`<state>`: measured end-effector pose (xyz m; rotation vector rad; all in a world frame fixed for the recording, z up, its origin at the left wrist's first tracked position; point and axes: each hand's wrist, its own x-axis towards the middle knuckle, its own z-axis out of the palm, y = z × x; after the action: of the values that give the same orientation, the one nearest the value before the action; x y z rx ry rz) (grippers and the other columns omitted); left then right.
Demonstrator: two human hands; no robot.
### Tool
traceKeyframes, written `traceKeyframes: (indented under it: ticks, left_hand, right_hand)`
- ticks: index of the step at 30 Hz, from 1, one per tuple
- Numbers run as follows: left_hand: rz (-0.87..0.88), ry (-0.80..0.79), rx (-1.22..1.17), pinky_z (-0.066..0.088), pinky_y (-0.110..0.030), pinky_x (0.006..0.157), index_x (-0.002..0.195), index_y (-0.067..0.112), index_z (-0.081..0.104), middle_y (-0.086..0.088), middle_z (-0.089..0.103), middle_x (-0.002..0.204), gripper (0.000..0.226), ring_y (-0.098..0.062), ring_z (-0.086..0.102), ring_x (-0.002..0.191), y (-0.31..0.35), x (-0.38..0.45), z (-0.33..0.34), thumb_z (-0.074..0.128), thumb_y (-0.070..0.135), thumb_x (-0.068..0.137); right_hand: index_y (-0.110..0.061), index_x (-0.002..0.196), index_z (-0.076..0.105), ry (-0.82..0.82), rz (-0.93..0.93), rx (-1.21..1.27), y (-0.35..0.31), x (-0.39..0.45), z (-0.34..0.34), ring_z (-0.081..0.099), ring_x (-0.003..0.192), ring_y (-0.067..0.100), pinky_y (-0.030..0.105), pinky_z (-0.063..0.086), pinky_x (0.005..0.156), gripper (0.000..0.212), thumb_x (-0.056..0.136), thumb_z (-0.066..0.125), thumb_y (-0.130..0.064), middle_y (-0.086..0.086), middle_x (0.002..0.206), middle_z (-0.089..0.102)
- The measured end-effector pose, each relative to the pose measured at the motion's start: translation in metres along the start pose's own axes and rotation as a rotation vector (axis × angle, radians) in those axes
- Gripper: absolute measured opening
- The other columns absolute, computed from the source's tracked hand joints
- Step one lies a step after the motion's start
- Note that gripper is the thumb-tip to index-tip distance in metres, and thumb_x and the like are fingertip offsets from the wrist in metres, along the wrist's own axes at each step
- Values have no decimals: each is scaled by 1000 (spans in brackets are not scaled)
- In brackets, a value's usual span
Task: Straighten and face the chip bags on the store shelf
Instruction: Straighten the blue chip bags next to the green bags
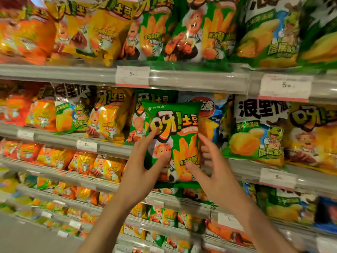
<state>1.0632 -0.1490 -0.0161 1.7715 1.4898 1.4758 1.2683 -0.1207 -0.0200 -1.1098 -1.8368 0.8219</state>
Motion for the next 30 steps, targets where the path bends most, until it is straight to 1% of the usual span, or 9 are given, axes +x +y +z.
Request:
traceKeyframes:
  ticks: [4,8,12,15,18,23,25,27,30]
  left_hand:
    - [6,5,-19,30,-16,106,149,50,35,49,34,139,63,26,28,132,-14,13,-10,63,45,93]
    - [3,30,-25,32,-39,120,148,53,35,45,33,145,62,12,26,143,-17,22,-8,61,53,92]
    - [8,44,-34,33,-55,118,146,60,33,24,28,160,66,-7,22,152,-19,31,-9,57,69,85]
    - [16,60,-52,39,-52,116,146,56,35,29,33,153,62,1,28,148,-20,35,-11,61,61,89]
    - [24,53,-40,38,-46,116,147,53,37,42,34,143,60,15,30,139,-18,36,-12,61,49,92]
    - [28,57,-14,33,-21,107,149,48,37,44,36,136,61,27,31,128,-18,36,-19,62,41,94]
    - [26,69,-14,29,-13,101,148,49,37,41,36,139,60,30,30,126,-19,35,-22,63,41,94]
    - [20,80,-15,29,-11,99,147,50,38,42,36,138,59,31,30,124,-20,34,-25,63,41,94]
    - [4,74,-16,35,-24,108,147,53,37,44,35,137,60,28,30,127,-22,34,-28,62,44,93]
  right_hand:
    - [-60,147,15,16,-25,-97,-6,14,13,36,125,-18,27,41,108,73,92,61,-49,-29,141,37]
    - [-54,151,9,-4,-52,-279,-5,27,5,42,128,-4,36,44,108,74,91,51,-63,-20,147,35]
    - [-31,149,31,276,5,-501,7,55,-31,60,108,18,45,54,90,69,93,43,-67,-2,131,50]
    - [-11,140,42,296,188,-641,20,82,-51,64,97,32,43,55,77,74,91,48,-66,10,113,62]
    - [-7,129,45,207,302,-640,24,99,-49,65,92,33,40,54,72,74,90,47,-70,10,94,68]
    - [-15,123,53,288,317,-357,23,110,-33,66,99,33,46,56,83,88,69,53,-84,6,105,70]
    - [-16,127,54,316,277,-268,20,110,-28,65,103,30,44,55,87,81,74,61,-76,4,111,69]
    - [-13,136,50,323,236,-209,16,111,-26,60,113,27,35,49,90,70,86,66,-59,4,123,64]
    - [-7,141,47,328,167,-180,14,114,-26,54,119,25,29,41,88,65,93,64,-48,7,127,59]
